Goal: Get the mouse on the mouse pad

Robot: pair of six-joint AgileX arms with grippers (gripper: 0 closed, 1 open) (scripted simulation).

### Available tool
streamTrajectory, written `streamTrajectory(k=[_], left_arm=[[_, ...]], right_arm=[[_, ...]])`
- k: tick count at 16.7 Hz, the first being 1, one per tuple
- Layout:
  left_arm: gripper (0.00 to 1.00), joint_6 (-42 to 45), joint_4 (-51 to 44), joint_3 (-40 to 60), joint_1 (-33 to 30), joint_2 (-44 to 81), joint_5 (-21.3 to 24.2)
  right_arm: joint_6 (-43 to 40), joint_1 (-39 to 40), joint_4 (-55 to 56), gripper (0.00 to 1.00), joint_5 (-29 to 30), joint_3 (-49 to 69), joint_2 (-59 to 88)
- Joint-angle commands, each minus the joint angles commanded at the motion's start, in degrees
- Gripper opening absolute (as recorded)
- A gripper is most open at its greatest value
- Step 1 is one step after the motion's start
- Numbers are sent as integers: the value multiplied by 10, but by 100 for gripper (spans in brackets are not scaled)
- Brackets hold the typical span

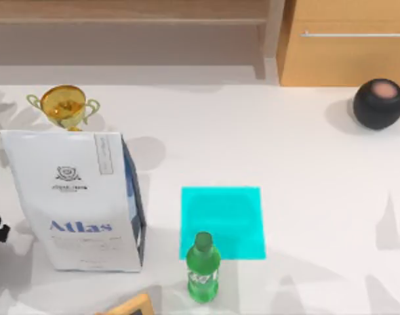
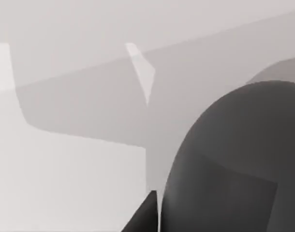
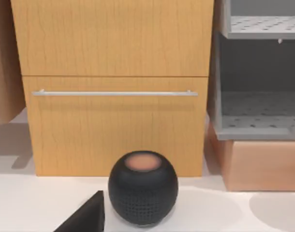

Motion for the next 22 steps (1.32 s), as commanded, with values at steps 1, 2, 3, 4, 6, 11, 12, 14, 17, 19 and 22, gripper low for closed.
streamTrajectory(k=[1, 2, 3, 4, 6, 11, 12, 14, 17, 19, 22], left_arm=[[0, 0, -31, 17, 0, -10, 0], [0, -1, -67, 34, 0, -20, 0], [0, -1, -101, 51, 0, -31, 0], [0, -2, -130, 68, -1, -43, 0], [0, -3, -171, 96, -4, -64, 0], [0, -5, -189, 110, -6, -77, 1], [0, -4, -187, 108, -4, -75, 0], [0, 2, -186, 113, -5, -73, 0], [0, 53, -174, 151, -13, -55, -5], [0, 113, -163, 194, -26, -34, -10], [0, 232, -144, 274, -59, 8, -18]], right_arm=[[0, 0, 0, 100, 0, 0, 0], [0, 0, 0, 100, 0, 0, 0], [0, 0, 0, 100, 0, 0, 0], [0, 0, 0, 100, 0, 0, 0], [0, 0, 0, 100, 0, 0, 0], [0, 0, 0, 100, 0, 0, 0], [0, 0, 0, 100, 0, 0, 0], [0, 0, 0, 100, 0, 0, 0], [0, 0, 0, 100, 0, 0, 0], [0, 0, 0, 100, 0, 0, 0], [0, 0, 0, 100, 0, 0, 0]])
